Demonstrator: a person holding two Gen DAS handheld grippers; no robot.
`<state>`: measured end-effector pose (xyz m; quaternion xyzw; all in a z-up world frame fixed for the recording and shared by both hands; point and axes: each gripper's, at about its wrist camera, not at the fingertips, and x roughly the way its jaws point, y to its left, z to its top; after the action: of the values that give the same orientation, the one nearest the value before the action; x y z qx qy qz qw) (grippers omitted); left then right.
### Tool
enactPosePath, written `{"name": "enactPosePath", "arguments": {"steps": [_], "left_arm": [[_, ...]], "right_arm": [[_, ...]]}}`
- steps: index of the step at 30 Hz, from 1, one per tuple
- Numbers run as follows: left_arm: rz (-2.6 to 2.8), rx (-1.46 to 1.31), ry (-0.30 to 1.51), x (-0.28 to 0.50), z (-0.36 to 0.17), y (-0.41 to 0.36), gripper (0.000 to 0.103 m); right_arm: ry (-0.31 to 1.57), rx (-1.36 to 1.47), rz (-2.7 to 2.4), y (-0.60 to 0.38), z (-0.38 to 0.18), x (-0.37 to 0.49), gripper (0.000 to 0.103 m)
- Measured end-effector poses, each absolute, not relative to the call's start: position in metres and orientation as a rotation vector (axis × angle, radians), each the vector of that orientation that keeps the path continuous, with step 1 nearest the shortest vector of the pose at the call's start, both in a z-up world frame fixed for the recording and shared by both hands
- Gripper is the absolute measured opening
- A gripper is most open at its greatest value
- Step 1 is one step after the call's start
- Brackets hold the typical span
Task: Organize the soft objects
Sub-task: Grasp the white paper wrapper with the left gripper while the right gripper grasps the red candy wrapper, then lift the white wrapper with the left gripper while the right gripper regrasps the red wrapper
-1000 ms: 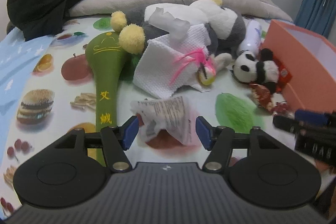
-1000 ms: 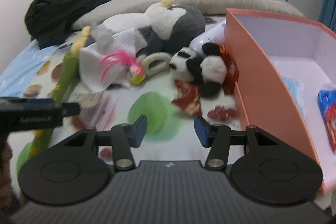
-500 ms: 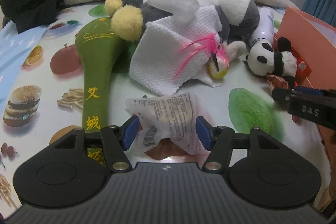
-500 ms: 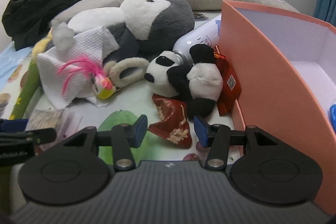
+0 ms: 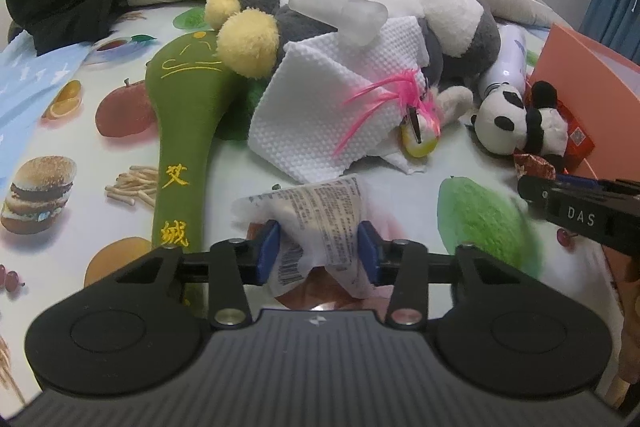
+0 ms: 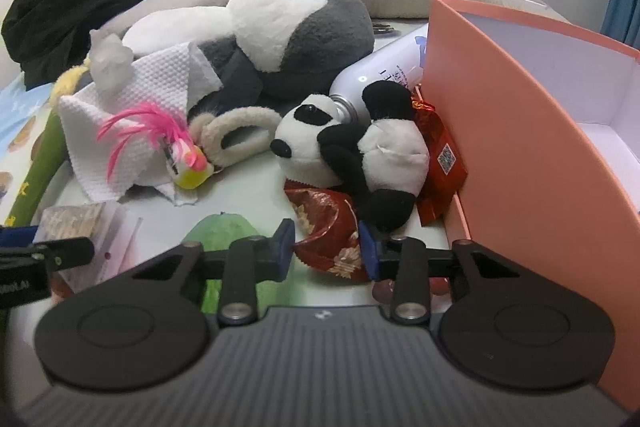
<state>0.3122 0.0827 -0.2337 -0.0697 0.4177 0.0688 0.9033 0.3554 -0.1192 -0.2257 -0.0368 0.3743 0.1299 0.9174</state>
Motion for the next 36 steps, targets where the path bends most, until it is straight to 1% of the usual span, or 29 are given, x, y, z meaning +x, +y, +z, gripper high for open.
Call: {"name": "enactPosePath", "arguments": {"steps": [4,10,18,25,36], "left_arm": [[0.15,-0.168,0.857,0.304,-0.23,0.083,0.042],[0.153,-0.193,0.843,0.282,-0.218,0.079,0.04],[0.136,-0.229,0.839,0.243,-0.204,0.067,0.04],[0.127,-0.246,0.841,0.215,-0.193,0.054,0.04],[0.072,-0.298,0.801,0.202,-0.152,0.034,0.04]], "right_arm": [[0.769,-0.082,0.276,-0.122,-0.221,0.344,0.036],[0.778,-0.084,0.296,-0.127,-0.211,0.32,0.035],[0.8,-0.069,0.316,-0.138,-0.199,0.276,0.033],[0.844,-0.057,0.348,-0.149,-0.19,0.256,0.033],[0.808,-0.017,0.379,-0.168,-0.144,0.23,0.033]]}}
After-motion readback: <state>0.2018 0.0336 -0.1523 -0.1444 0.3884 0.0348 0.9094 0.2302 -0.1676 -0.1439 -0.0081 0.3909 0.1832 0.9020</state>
